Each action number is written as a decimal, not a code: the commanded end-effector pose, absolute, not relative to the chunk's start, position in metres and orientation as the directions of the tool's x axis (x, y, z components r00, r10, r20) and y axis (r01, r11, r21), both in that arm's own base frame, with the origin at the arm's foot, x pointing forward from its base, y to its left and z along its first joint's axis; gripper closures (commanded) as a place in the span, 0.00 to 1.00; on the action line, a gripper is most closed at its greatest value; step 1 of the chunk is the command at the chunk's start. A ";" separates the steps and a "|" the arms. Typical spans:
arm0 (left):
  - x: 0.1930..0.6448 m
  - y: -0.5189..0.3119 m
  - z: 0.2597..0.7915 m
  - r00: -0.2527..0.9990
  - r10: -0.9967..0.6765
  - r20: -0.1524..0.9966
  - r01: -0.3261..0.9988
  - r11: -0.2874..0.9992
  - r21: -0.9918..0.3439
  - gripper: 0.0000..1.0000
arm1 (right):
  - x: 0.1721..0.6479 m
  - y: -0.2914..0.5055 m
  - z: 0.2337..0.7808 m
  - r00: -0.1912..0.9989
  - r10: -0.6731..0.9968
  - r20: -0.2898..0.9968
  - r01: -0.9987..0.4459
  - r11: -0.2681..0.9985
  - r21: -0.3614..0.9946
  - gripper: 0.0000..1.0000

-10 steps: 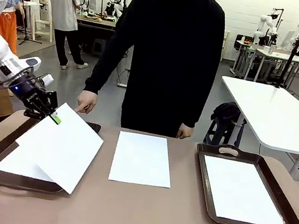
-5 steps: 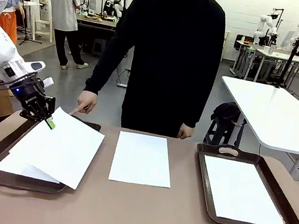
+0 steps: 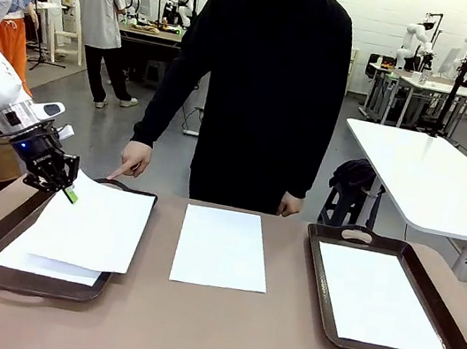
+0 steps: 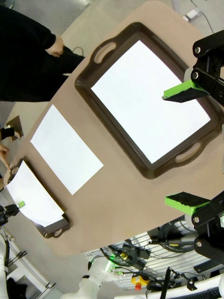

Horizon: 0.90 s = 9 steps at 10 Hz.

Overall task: Sort the A4 documents.
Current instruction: Place the A4 Paper in the designated Handle tray.

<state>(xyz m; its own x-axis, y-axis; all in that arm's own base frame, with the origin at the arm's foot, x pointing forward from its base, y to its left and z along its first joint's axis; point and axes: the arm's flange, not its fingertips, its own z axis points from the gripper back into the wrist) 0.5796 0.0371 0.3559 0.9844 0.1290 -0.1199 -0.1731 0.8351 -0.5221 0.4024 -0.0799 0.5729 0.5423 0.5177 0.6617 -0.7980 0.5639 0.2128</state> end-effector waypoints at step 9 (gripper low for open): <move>0.598 0.038 0.365 0.969 0.095 -0.227 -0.188 0.882 -0.432 0.94 | 0.403 -0.079 0.572 0.542 0.517 0.662 -0.797 0.565 0.212 0.00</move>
<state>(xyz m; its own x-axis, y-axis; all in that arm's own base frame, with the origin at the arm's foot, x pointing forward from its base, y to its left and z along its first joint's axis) 0.5920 0.0379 0.3575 0.9763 0.0731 -0.2039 -0.1633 0.8671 -0.4707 0.4023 -0.0799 0.5729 0.5423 0.5177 0.6617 -0.7979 0.5639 0.2128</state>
